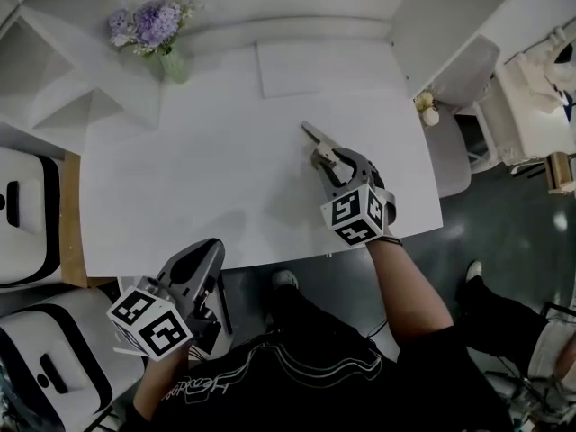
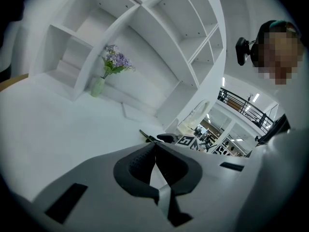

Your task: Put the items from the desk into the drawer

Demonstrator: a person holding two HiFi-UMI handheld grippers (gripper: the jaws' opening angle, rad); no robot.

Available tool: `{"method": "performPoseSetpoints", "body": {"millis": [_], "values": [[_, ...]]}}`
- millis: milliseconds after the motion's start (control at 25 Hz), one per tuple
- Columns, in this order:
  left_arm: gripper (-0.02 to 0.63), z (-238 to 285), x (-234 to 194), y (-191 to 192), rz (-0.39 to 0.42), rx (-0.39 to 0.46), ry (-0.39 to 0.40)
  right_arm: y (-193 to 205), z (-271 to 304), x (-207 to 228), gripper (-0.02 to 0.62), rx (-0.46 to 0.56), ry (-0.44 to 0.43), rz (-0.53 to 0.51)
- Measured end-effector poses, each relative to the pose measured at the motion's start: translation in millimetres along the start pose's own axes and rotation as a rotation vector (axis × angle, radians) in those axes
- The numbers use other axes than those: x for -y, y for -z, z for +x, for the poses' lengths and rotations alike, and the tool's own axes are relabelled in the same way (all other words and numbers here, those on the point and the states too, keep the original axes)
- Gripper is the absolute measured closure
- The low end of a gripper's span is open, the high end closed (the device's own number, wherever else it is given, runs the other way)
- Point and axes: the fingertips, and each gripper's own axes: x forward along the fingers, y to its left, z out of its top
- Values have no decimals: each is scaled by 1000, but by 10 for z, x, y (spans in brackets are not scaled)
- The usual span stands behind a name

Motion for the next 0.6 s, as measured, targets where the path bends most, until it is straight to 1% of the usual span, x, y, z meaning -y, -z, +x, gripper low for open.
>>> {"method": "performPoseSetpoints", "body": {"millis": [120,240,440,600], "values": [[586,3,-56,2,-9,-3,-14,11,88,16,463,-5,15,-5],[586,-17,-95,-8,-11,-5,-25,23,128,45,499,-13,31,-19],[586,-127,-124,-16,-10,6,-45,71,144,11,523,-32,39,-59],[586,-236,-138,-1,-10,17,-60,54,99,59,535,-37,71,-84]]}}
